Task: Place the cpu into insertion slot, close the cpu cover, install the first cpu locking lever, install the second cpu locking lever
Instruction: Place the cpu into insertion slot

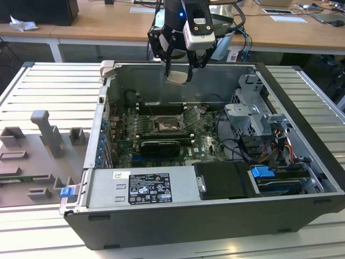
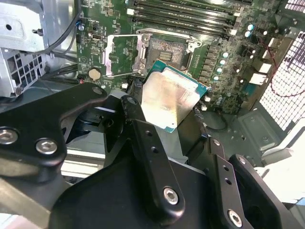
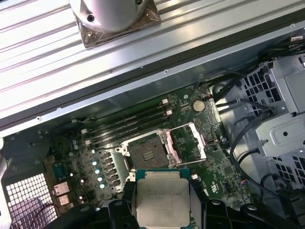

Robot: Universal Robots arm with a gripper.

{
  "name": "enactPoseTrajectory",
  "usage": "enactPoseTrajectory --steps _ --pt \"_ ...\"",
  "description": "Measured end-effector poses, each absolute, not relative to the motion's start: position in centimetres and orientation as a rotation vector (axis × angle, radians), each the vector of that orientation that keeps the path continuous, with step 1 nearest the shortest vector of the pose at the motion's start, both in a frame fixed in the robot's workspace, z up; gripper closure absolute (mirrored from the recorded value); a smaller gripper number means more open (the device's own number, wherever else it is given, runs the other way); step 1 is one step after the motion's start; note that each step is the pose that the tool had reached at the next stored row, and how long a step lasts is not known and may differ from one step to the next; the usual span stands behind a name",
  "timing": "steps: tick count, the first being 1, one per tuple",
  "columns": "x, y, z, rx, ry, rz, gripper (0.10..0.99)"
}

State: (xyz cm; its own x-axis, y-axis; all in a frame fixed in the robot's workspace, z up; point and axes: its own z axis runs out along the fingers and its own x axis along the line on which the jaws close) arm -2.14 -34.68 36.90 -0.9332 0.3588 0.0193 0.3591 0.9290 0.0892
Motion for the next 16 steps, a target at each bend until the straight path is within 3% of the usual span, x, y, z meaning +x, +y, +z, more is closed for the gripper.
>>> enactPoseTrajectory --steps 16 --pt "-2.14 -34.68 36.74 -0.81 -3.037 -0.141 0.549"
